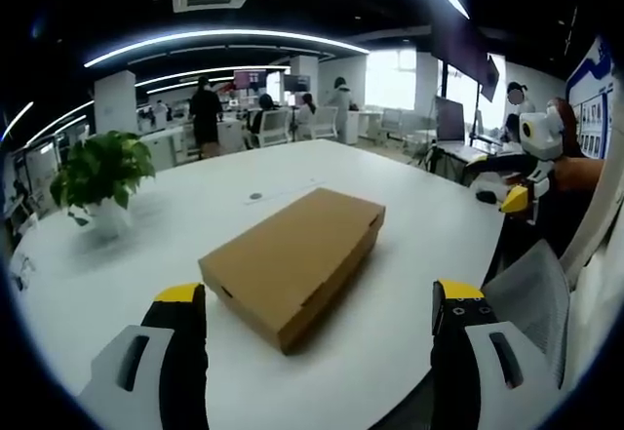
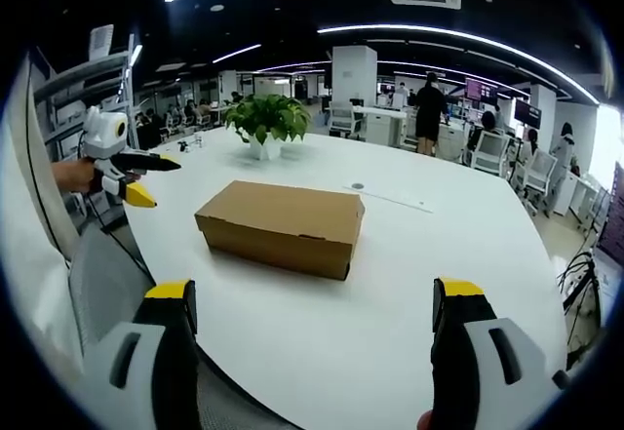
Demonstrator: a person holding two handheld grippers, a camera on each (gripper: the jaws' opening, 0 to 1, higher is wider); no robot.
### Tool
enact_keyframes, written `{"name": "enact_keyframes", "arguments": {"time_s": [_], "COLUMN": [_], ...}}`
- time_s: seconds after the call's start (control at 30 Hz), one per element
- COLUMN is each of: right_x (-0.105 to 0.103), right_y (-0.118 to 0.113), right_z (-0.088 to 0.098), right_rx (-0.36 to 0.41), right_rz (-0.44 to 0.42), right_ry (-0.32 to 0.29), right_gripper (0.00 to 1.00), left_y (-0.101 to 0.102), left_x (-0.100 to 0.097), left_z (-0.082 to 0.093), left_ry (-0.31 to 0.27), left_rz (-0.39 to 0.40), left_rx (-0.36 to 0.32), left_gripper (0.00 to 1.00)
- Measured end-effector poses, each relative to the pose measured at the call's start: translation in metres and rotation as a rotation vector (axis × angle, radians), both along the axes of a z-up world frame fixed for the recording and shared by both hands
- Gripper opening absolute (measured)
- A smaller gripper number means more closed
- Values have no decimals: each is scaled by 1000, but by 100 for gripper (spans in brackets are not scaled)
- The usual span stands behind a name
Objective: Operate the shoe box by opening the lid, removing the specified soft item, and placing it in the target area until the item is outside and the box remains undamaged.
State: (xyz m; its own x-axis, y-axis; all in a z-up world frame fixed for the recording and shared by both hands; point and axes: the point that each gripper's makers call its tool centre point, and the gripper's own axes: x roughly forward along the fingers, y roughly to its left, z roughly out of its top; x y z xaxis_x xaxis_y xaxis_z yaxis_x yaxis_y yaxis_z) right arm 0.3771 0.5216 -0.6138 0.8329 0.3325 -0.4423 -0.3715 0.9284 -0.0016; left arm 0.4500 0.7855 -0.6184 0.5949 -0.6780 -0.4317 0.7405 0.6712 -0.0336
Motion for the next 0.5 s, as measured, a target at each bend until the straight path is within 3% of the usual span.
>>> {"name": "enact_keyframes", "arguments": {"time_s": [0.5], "right_x": [8], "right_y": [-2], "right_z": [-4], "right_rx": [-10], "right_rz": [18], "right_ry": [10], "right_gripper": [95], "left_y": [2], "left_x": [8], "left_z": [-7], "left_ry": [7], "left_rz": [24], "left_rx": [13], "left_gripper": [97]}}
